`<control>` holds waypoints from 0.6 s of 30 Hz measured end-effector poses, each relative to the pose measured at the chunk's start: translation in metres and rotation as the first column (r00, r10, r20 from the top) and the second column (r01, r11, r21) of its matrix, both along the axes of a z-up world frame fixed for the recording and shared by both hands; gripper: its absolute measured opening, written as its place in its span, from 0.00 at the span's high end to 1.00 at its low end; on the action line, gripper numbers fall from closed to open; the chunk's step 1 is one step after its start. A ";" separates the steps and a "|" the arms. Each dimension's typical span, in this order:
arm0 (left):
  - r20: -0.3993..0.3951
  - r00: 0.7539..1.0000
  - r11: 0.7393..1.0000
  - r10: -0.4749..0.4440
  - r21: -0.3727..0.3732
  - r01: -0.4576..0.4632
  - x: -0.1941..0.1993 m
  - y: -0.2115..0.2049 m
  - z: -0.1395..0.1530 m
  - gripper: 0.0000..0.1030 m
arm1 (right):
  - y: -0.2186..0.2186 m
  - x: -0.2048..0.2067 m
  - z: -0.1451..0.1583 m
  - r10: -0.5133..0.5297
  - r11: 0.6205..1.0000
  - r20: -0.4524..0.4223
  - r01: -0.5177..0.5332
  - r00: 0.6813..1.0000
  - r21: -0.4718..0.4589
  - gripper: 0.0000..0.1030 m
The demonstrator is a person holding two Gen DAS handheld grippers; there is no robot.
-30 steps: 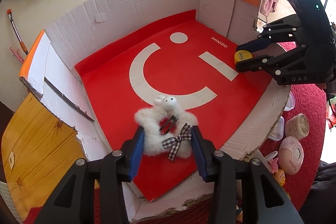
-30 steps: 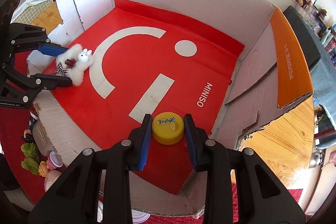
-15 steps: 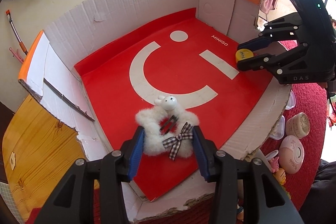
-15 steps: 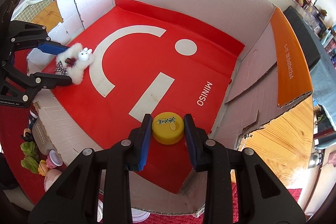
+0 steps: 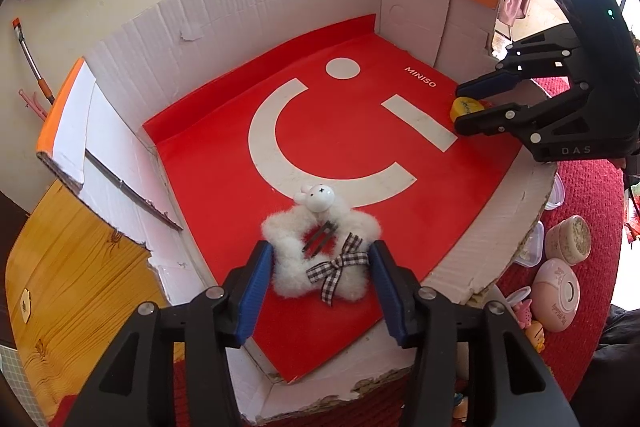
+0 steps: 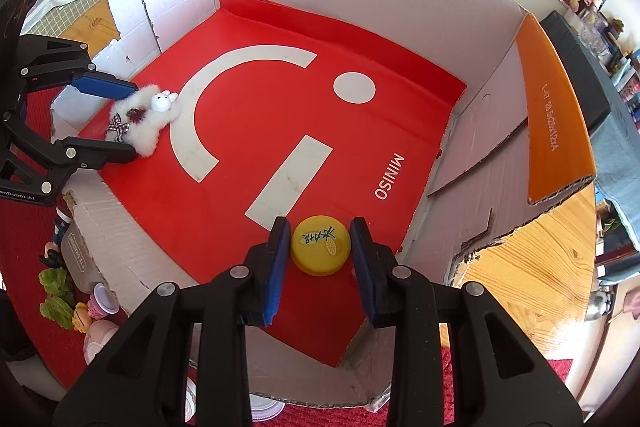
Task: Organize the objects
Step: 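Lower the plush into the orange box while the right gripper sets the yellow cap inside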
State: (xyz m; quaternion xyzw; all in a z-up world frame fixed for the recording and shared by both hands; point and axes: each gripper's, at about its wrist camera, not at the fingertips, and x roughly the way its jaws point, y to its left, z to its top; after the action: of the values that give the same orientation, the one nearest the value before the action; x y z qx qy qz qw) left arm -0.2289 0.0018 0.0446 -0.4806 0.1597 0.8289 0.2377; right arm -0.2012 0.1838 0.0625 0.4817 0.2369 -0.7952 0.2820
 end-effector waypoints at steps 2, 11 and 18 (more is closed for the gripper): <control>0.000 1.000 1.000 0.001 0.001 -0.001 0.000 0.000 0.000 0.49 | 0.001 0.001 0.001 0.001 1.000 0.000 -0.001 1.000 0.002 0.71; -0.001 1.000 1.000 0.004 0.007 -0.004 -0.001 0.001 0.001 0.46 | 0.011 0.006 0.009 -0.003 1.000 0.003 0.003 1.000 0.004 0.71; -0.009 1.000 0.999 0.029 0.032 -0.029 0.001 -0.003 0.008 0.44 | 0.019 0.011 0.016 -0.009 1.000 -0.003 0.009 1.000 -0.002 0.70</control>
State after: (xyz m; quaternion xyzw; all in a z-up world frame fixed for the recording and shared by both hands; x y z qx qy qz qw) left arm -0.2281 -0.0008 0.0524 -0.4753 0.1407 0.8369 0.2324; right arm -0.1899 0.2032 0.0785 0.4813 0.2341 -0.7975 0.2785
